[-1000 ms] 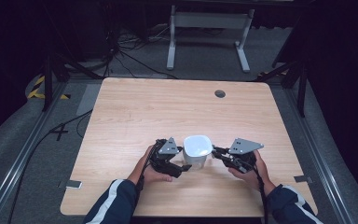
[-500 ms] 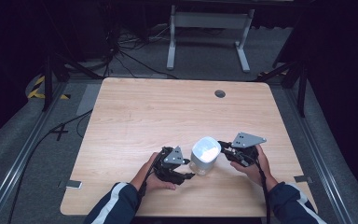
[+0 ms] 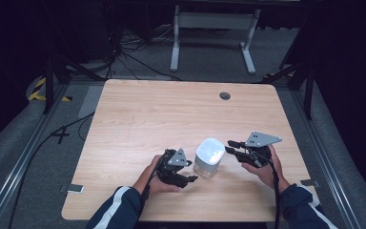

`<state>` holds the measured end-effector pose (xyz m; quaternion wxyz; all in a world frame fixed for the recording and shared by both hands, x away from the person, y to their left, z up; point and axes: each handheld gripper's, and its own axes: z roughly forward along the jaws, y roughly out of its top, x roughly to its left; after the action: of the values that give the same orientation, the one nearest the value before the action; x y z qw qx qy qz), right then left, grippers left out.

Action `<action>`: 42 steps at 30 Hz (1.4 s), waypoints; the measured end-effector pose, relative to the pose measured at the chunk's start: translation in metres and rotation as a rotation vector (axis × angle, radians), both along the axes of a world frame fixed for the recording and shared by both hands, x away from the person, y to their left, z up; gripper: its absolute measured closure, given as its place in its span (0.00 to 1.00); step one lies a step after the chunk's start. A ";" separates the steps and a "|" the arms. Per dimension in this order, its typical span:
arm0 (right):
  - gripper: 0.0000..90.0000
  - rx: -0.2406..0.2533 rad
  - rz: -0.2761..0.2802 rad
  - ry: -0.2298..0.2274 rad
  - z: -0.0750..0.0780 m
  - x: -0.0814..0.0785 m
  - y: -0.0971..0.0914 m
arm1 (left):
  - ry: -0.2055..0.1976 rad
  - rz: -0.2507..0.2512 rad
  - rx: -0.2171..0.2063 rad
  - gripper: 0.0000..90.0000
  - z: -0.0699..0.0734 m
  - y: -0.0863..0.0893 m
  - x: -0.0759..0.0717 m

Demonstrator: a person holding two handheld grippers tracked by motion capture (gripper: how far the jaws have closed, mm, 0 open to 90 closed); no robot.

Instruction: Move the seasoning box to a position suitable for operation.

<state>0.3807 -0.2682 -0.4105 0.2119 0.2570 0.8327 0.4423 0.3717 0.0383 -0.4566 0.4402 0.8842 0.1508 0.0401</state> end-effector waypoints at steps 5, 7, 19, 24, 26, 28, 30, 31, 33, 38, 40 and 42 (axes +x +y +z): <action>0.99 -0.003 0.018 -0.022 0.001 0.004 0.006 | -0.011 0.012 -0.012 0.38 0.001 -0.005 0.002; 0.99 0.005 0.039 -0.028 0.002 0.006 0.012 | -0.010 0.000 -0.023 0.38 0.001 -0.010 0.001; 0.99 0.028 0.052 -0.031 0.004 0.014 0.018 | -0.012 -0.109 0.014 0.47 0.002 -0.019 -0.011; 0.99 0.065 0.042 -0.044 0.013 0.014 0.007 | -0.010 -0.111 0.037 0.48 -0.001 -0.022 -0.012; 0.99 0.078 0.050 -0.047 0.017 0.012 0.006 | -0.017 -0.103 0.042 0.49 0.000 -0.020 -0.011; 0.99 0.088 0.065 -0.061 0.022 0.011 0.006 | -0.023 -0.095 0.034 0.52 0.001 -0.018 -0.011; 1.00 0.114 0.087 -0.062 0.028 0.009 0.007 | -0.031 -0.076 0.047 0.55 0.002 -0.018 -0.011; 1.00 0.125 0.096 -0.065 0.030 0.009 0.007 | -0.038 -0.079 0.056 0.60 0.002 -0.018 -0.012; 1.00 0.139 0.128 -0.071 0.036 0.007 0.010 | -0.044 -0.094 0.057 0.68 0.005 -0.017 -0.014; 1.00 0.115 0.163 -0.064 0.039 0.007 0.017 | -0.077 -0.087 0.068 0.86 0.008 -0.016 -0.018; 1.00 0.096 0.170 -0.041 0.036 0.010 0.019 | -0.087 -0.089 0.074 0.89 0.009 -0.017 -0.020; 1.00 0.078 0.163 -0.023 0.032 0.013 0.020 | -0.096 -0.100 0.072 0.92 0.010 -0.017 -0.021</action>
<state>0.3935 -0.2485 -0.3786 0.1748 0.1912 0.8305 0.4931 0.3509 0.0212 -0.4465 0.4161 0.9031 0.0837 0.0656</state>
